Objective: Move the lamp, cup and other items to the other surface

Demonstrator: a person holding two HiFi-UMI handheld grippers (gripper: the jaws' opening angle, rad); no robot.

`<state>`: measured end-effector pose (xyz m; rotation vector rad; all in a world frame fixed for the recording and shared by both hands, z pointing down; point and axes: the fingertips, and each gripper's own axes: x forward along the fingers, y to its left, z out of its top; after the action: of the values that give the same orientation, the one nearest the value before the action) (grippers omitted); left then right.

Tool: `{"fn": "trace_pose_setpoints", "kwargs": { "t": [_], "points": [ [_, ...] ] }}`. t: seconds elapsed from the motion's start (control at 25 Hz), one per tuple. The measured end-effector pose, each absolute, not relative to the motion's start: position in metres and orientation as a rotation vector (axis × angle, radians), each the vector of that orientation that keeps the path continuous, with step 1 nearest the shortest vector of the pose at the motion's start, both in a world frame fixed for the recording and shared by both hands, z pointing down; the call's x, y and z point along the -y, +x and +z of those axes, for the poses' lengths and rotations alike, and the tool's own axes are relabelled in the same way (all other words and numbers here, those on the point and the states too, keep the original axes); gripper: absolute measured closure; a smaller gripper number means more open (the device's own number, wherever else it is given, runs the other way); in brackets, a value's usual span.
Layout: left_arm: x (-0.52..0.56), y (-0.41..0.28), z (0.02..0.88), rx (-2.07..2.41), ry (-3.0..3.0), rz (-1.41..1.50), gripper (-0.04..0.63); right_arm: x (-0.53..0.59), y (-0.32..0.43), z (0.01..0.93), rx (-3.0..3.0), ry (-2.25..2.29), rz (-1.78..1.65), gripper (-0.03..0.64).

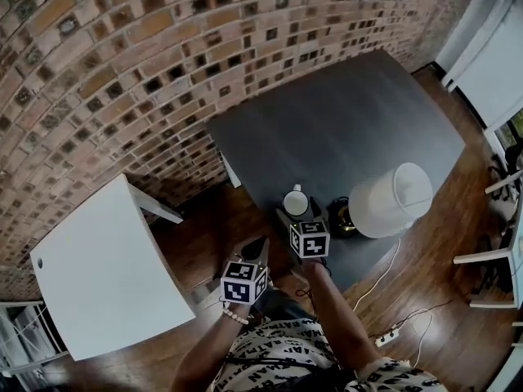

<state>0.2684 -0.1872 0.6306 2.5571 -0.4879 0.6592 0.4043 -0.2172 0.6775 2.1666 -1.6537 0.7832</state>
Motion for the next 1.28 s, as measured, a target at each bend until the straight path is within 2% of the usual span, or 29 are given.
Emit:
{"fn": "trace_pose_setpoints", "kwargs": {
  "t": [0.8, 1.08, 1.28],
  "points": [
    [0.212, 0.274, 0.655, 0.544, 2.476, 0.675, 0.594, 0.243, 0.413, 0.704, 1.643, 2.091, 0.769, 0.187],
    [0.219, 0.251, 0.65, 0.62, 2.462, 0.642, 0.594, 0.242, 0.399, 0.687, 1.68, 2.062, 0.737, 0.187],
    [0.221, 0.216, 0.644, 0.705, 2.44, 0.608, 0.594, 0.249, 0.363, 0.664, 1.759, 2.02, 0.692, 0.187]
  ]
}}
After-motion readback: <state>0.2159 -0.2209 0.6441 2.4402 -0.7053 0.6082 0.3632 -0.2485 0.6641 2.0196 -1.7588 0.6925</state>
